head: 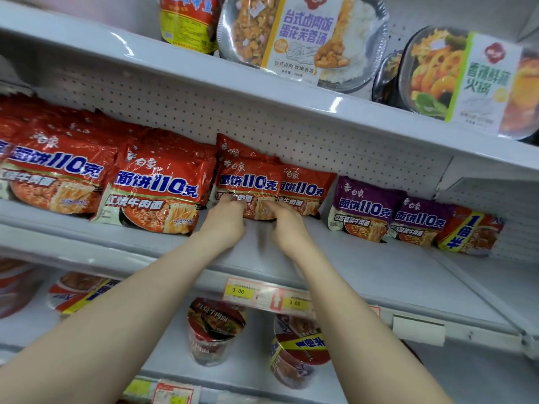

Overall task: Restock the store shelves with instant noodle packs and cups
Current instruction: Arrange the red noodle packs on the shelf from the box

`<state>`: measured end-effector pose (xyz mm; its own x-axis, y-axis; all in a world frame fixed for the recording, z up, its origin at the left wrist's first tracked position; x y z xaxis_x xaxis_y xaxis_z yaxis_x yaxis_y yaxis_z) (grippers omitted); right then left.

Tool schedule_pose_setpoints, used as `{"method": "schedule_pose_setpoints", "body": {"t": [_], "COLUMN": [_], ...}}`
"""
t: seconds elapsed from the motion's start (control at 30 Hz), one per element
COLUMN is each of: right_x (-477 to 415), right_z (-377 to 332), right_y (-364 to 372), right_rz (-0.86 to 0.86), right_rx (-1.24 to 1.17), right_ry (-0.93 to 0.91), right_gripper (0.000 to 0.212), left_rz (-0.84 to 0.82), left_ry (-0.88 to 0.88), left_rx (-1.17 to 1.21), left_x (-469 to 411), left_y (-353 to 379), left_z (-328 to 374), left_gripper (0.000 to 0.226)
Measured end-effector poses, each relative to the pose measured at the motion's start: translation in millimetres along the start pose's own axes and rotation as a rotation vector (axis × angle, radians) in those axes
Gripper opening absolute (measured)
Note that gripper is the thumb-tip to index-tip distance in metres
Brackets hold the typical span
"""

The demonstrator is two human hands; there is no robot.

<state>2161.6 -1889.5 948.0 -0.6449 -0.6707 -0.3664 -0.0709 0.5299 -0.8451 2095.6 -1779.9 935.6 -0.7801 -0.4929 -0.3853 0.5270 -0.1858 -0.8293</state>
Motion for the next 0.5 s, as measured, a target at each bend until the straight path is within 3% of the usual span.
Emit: {"method": "schedule_pose_setpoints", "body": {"t": [0.23, 0.5], "right_x": [65, 147], "right_z": [-3, 0], "right_y": [-27, -53], "right_rz": [0.127, 0.202], "right_rx": [-0.112, -0.154], "right_ry": [-0.088, -0.157], "right_gripper": [0.062, 0.049], "left_rz": [0.188, 0.273], "left_ry": [-0.009, 0.002], "left_rx": [0.088, 0.163], "left_x": [66, 149], "left_y": [-36, -43], "left_z": [31, 65], "left_gripper": [0.044, 0.039]}}
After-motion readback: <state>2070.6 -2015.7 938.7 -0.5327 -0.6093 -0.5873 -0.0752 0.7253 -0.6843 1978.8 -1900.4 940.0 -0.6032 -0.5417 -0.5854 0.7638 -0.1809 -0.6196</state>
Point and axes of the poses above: each hand's wrist, its own x-axis away from the middle knuckle, its own y-axis out of the palm, z = x × y, the point moved 8 cm from there along -x, towards the middle knuckle, and after that the axes turned 3 degrees about -x, right-handed, at the moved point
